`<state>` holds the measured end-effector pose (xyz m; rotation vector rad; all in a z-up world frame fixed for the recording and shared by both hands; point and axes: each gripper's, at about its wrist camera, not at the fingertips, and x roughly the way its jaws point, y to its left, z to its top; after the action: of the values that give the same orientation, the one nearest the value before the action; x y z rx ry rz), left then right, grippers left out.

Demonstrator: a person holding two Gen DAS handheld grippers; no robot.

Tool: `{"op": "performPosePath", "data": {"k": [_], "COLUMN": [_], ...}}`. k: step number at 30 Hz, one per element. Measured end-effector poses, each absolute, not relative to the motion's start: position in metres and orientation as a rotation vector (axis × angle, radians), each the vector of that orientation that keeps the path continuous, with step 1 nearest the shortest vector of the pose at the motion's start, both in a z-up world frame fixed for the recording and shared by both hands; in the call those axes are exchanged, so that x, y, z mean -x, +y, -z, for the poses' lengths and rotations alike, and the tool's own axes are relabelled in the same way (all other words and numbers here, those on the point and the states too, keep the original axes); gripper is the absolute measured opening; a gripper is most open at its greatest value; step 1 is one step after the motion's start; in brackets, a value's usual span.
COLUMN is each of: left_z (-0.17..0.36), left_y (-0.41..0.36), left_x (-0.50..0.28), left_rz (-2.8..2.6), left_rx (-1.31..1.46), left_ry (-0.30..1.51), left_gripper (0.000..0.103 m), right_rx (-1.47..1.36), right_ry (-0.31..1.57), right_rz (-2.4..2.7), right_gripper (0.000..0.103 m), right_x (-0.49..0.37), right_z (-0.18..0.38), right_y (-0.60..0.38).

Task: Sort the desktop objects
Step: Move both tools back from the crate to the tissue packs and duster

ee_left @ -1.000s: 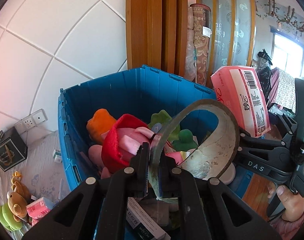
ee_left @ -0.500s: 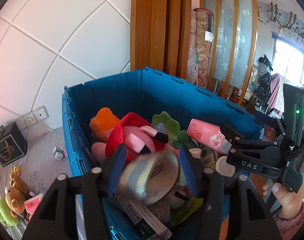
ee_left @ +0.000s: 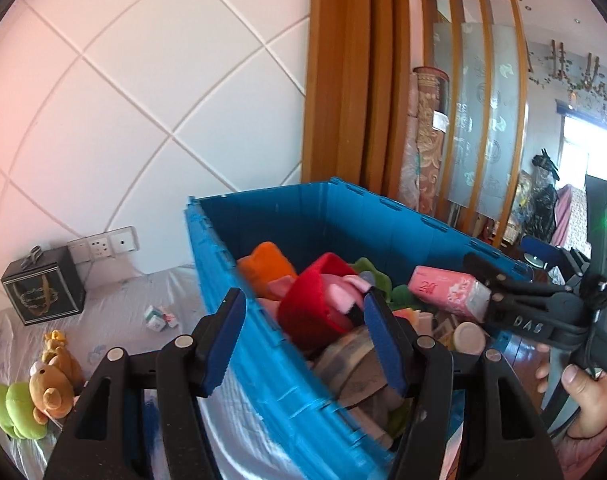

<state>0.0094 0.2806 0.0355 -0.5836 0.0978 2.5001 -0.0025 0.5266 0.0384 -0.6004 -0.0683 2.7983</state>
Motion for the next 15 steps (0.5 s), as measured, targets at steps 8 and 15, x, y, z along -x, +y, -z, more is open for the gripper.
{"op": "performPosePath", "data": {"k": [8,15], "left_z": [-0.037,-0.025], "left_y": [0.232,0.196], "left_x": [-0.003,-0.003], "left_rz": [-2.492,-2.526], "left_rx": [0.609,0.658], "left_ry": [0.026,0.056], "left_gripper": [0.061,0.061], "right_rx": [0.544,0.562], "right_ry": [-0.070,-0.024], "right_rz": [-2.854,-2.953], "right_gripper": [0.103,0.103], "right_x": [0.006,0.002], "right_z": [-0.051,-0.051], "right_y": [0.480,0.449]}}
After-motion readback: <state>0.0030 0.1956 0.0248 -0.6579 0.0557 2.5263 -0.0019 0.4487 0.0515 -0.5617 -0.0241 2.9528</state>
